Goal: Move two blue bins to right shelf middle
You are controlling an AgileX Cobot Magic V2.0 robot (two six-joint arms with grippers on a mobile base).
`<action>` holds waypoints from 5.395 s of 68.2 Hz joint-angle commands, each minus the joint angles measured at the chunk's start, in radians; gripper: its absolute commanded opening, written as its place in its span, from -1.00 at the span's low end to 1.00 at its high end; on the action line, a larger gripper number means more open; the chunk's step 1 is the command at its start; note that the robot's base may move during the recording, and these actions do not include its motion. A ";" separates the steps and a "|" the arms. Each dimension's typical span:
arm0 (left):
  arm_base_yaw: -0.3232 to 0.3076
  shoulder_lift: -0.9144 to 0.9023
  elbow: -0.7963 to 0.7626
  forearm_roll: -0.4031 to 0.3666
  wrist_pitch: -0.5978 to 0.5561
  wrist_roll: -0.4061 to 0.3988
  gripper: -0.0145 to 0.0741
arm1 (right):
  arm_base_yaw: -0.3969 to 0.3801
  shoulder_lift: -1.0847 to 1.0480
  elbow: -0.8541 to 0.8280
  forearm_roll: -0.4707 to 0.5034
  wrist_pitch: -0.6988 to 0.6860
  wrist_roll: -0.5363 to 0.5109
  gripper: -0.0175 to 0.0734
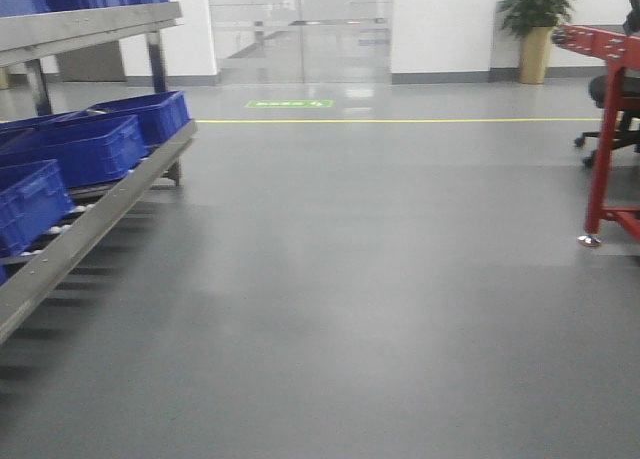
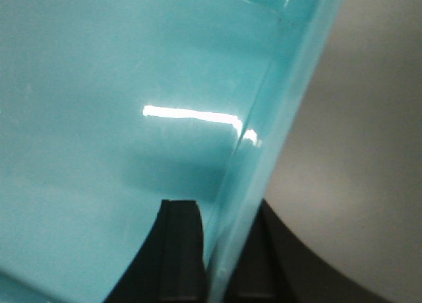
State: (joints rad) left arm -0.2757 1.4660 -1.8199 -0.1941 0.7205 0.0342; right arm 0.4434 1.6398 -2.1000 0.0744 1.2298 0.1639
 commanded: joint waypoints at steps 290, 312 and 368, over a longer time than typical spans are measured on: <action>-0.002 -0.017 -0.013 -0.049 -0.067 -0.020 -0.92 | -0.002 0.002 -0.011 -0.014 -0.041 -0.034 -0.95; -0.002 -0.017 -0.013 -0.049 -0.067 -0.020 -0.92 | -0.002 0.002 -0.011 -0.014 -0.041 -0.034 -0.95; -0.002 -0.017 -0.013 -0.049 -0.067 -0.020 -0.92 | -0.002 0.002 -0.011 -0.014 -0.041 -0.034 -0.95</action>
State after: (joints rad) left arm -0.2757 1.4660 -1.8199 -0.1924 0.7128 0.0342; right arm 0.4434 1.6434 -2.1007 0.0744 1.2114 0.1639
